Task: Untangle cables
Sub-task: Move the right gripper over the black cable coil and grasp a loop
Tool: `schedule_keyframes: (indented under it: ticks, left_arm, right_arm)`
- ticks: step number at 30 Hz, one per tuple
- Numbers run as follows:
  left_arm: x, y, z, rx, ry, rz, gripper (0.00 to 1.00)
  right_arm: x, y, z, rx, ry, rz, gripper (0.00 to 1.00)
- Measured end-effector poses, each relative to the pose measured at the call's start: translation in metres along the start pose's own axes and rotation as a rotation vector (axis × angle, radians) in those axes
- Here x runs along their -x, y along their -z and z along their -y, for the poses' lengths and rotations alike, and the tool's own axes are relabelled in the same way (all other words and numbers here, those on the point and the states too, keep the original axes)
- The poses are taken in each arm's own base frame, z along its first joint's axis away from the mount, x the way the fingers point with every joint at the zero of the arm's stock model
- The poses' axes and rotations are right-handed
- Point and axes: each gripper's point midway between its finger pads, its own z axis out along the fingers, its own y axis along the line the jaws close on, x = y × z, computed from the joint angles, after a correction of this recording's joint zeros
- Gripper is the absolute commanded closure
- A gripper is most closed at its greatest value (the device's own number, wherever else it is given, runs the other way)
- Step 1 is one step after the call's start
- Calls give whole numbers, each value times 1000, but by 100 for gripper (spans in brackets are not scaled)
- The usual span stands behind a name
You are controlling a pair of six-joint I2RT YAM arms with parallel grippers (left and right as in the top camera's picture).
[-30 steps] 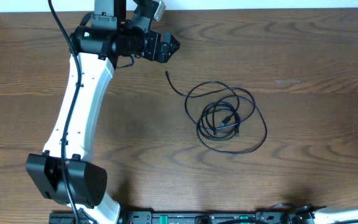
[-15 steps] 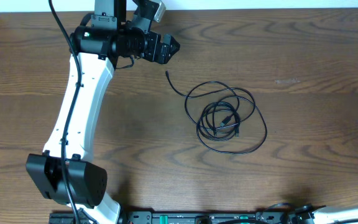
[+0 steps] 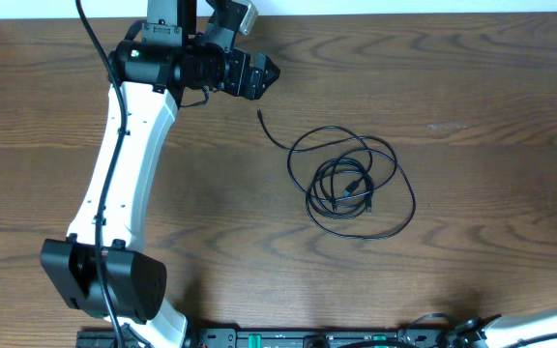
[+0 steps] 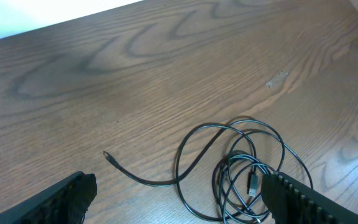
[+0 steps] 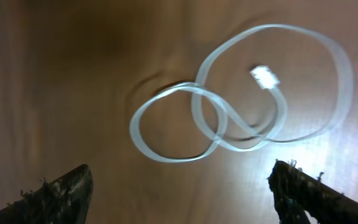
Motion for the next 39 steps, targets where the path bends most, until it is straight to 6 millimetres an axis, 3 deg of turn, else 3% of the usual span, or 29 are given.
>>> schedule_keyframes:
  ticks: [13, 24, 28, 33, 37, 39]
  left_arm:
    - [0, 0, -9, 55, 36, -3, 10]
    - [-1, 2, -23, 132, 82, -6, 10]
    - [-1, 2, -23, 136, 84, -6, 10]
    - [-1, 2, -24, 140, 85, -3, 10]
    - [-1, 2, -25, 145, 86, -5, 11]
    - [-1, 2, -27, 160, 85, -5, 11]
  right_arm:
    - [-46, 70, -116, 186, 349, 126, 9]
    - [-114, 134, -198, 383, 749, 267, 11]
    - [-142, 161, -200, 483, 807, 374, 2]
    - [-168, 175, -169, 580, 792, 519, 1]
    - [-196, 169, -158, 657, 800, 532, 1]
    - [-220, 157, -159, 679, 838, 476, 1]
